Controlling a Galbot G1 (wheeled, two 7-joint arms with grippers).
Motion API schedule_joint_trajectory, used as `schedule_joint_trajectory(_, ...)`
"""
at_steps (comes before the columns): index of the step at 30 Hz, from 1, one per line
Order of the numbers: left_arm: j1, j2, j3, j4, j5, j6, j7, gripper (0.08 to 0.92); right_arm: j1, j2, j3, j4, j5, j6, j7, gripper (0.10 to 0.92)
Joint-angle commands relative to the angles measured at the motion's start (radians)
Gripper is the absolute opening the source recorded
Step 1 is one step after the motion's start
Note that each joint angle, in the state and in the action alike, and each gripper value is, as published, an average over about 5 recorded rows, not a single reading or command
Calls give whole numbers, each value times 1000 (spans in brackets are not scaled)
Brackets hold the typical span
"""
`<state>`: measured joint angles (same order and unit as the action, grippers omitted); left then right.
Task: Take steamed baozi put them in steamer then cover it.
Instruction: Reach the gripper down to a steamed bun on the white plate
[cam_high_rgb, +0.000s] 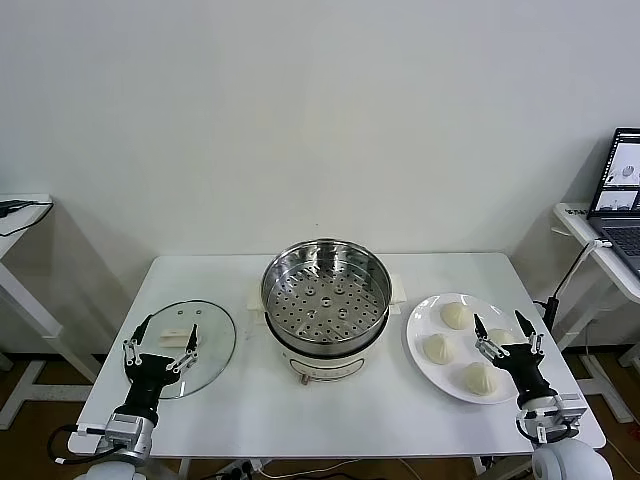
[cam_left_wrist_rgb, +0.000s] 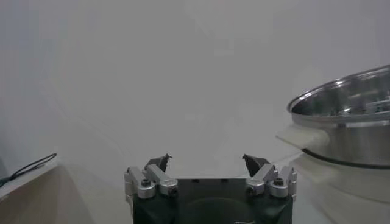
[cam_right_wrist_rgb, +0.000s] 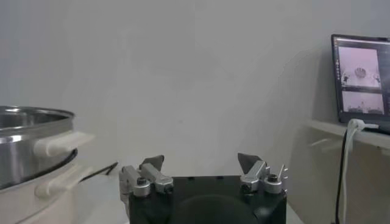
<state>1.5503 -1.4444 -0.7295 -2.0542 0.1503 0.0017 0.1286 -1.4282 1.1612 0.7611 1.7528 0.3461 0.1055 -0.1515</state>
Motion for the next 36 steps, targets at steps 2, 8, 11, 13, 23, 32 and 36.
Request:
schedule_joint_trajectory(2, -1, 1, 0, 0, 1, 1, 0, 823, 22, -18, 1, -12, -21, -16, -4, 823)
schedule_joint_trajectory(8, -6, 5, 1, -3, 3, -1, 3, 823, 174, -212, -52, -77, -220, -91, -22, 823)
schedule_joint_trajectory(11, -5, 11, 2, -5, 6, -5, 7, 823, 277, -348, -131, -125, -349, -114, -58, 823)
schedule_joint_trajectory(13, -5, 14, 2, -7, 6, -6, 8, 823, 357, -431, -214, -161, -413, -129, -99, 823)
schedule_joint_trajectory(23, -2, 23, 24, -3, 14, -10, 7, 823, 779, -705, -731, -327, -524, -174, -549, 823)
schedule_joint_trajectory(32, -4, 17, 35, -24, 15, -5, 5, 823, 1284, -625, -1238, -545, -521, -185, -932, 823)
schedule_joint_trajectory(36, 1, 16, 33, -30, 15, -4, 4, 823, 1389, -556, -1352, -609, -531, -194, -993, 823)
